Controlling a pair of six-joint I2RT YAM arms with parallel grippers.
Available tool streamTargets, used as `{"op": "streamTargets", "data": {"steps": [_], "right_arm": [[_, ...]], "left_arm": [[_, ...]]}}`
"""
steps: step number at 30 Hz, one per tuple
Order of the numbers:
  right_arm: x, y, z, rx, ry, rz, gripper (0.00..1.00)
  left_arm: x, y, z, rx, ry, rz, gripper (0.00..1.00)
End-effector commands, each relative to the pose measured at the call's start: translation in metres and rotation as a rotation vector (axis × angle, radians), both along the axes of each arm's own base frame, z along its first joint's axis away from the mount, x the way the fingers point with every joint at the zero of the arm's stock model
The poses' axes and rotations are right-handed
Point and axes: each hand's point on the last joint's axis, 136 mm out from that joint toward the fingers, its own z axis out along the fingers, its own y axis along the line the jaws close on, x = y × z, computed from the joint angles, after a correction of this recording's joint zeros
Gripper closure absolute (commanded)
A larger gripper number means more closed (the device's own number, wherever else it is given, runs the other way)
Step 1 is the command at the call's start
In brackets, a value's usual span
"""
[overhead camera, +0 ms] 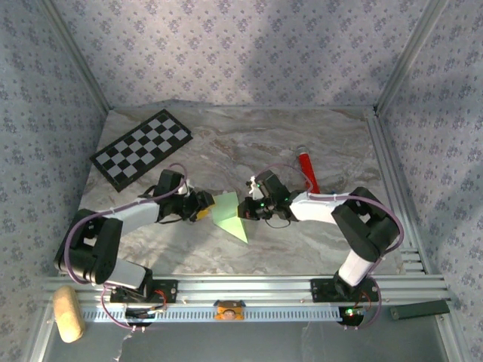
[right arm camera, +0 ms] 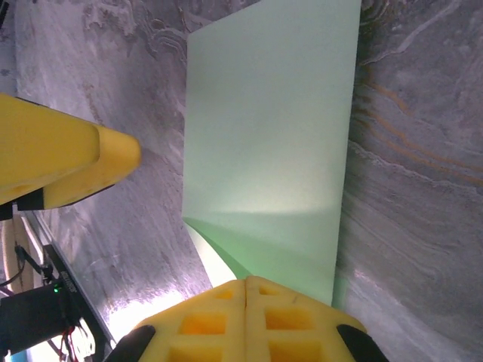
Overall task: Fold a paper plane with a square sheet of paper (pick it up from the middle)
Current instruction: Fourth fold the wing at the center of the table.
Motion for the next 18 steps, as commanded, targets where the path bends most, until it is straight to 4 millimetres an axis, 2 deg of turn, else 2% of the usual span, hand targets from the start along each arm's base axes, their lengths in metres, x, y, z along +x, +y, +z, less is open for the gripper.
{"op": "streamTargets", "data": {"steps": [1,18], "right_arm": [[0.0007,0.0026,0.0153,0.057,-0.016,-0.002,0.98],[-0.0015,0.0019,0.0227,0.115,-0.018,-0.003,0.99]], "left_arm": [[0.0057,-0.0016,0.0027,-0.014,0.009,0.014,0.50],[0.0082,-0.0113,-0.0034,-0.053,0.037,-0.010,0.50]]}}
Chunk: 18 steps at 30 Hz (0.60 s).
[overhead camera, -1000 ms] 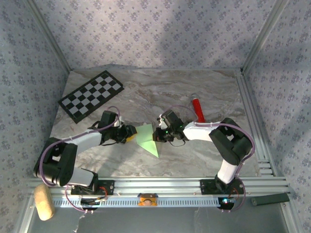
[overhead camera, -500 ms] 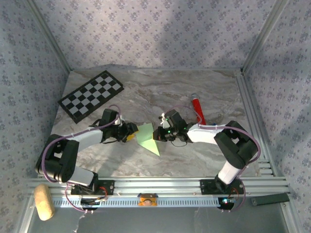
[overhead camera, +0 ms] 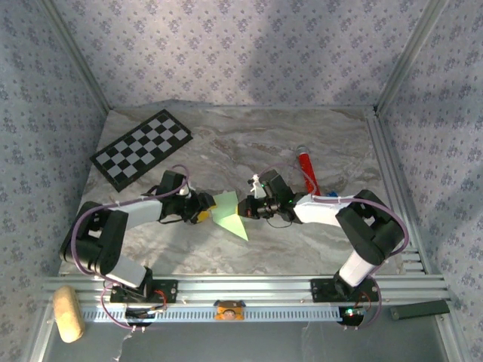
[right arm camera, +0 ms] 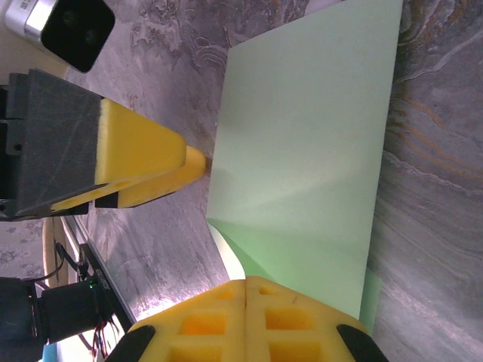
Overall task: Fold a paper plane with a square sheet of paper (pick it up from the middle)
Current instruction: Fourth fold the wing at the center of the table.
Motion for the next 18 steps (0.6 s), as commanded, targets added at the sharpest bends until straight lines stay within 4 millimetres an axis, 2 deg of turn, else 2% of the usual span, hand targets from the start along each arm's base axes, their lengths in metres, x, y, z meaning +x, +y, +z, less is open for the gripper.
{"op": "streamTargets", "data": {"steps": [1,8,18], "right_arm": [[-0.002,0.000,0.008,0.032,-0.001,0.001,0.99],[0.000,-0.001,0.011,0.044,-0.006,-0.010,0.99],[-0.002,-0.002,0.012,0.058,-0.004,0.004,0.99]], "left_arm": [[0.010,-0.010,0.012,-0.048,-0.028,-0.016,0.50],[0.011,-0.010,0.003,-0.028,-0.011,-0.010,0.50],[0.010,-0.011,0.001,-0.017,-0.013,-0.015,0.50]]}}
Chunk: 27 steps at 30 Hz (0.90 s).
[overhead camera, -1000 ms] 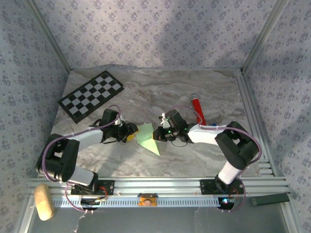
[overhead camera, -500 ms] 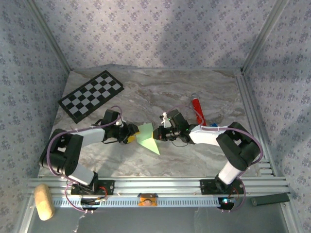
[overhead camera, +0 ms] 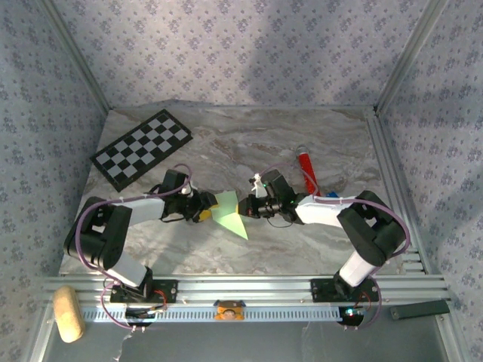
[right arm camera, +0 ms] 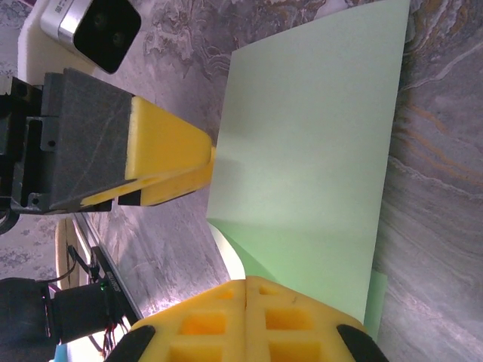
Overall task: Fold a paper plane with a square sheet of paper (pick it up from the middle)
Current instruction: Fourth fold the wing at the center of the table.
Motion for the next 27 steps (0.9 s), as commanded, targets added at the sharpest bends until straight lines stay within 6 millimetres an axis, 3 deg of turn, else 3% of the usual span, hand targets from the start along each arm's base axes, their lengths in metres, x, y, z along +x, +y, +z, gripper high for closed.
{"op": "streamTargets", "data": {"steps": [1,17,27], "right_arm": [[-0.003,0.000,0.008,0.029,-0.002,0.012,0.99],[-0.004,-0.001,0.012,0.053,-0.007,0.013,0.99],[-0.004,-0.007,0.006,0.032,0.001,0.000,0.98]], "left_arm": [[0.005,-0.007,0.005,-0.019,-0.012,-0.012,0.50],[0.007,-0.016,0.007,-0.051,-0.013,-0.036,0.55],[0.011,-0.019,0.009,-0.058,-0.021,-0.028,0.72]]}}
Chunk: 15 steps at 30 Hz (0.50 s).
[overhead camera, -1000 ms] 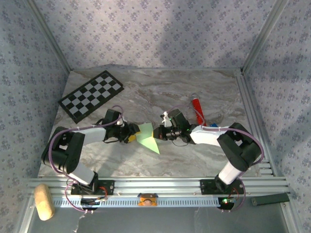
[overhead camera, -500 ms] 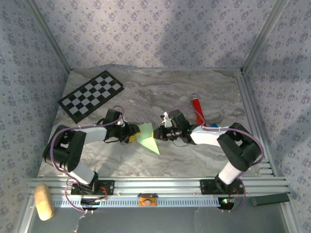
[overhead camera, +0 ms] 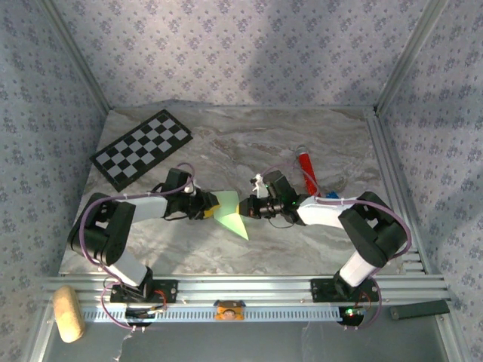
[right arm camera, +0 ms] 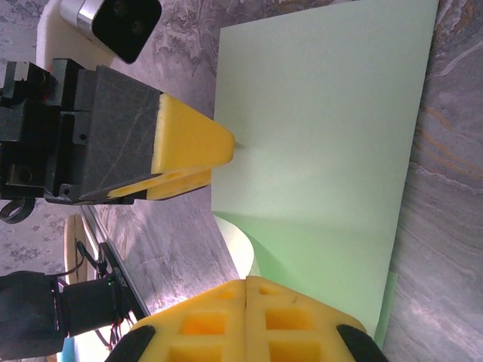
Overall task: Fold a paper plane with a square sheet of paper (pick it up from the middle)
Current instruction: Fourth fold the wing at the center of the table.
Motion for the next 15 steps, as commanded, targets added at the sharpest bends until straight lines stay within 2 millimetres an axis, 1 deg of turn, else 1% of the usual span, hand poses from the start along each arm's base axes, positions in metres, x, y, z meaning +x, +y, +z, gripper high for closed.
{"op": "streamTargets", "data": {"steps": [1,7,11,14,15], "right_arm": [[-0.002,-0.005,0.002,0.001,0.006,-0.006,0.97],[-0.001,-0.015,-0.010,-0.073,0.019,-0.035,0.92],[0.000,-0.026,-0.014,-0.130,0.012,-0.069,0.86],[0.003,-0.041,-0.018,-0.213,-0.004,-0.118,0.73],[0.004,-0.049,-0.020,-0.262,-0.012,-0.147,0.66]], "left_arm": [[0.008,-0.006,0.007,-0.021,-0.024,-0.010,0.74],[0.009,-0.008,0.008,-0.019,-0.030,-0.005,0.88],[0.010,-0.007,0.006,-0.005,-0.024,0.017,0.90],[0.011,-0.012,0.007,0.003,-0.031,0.031,0.93],[0.011,-0.014,0.007,0.015,-0.030,0.036,0.95]]}}
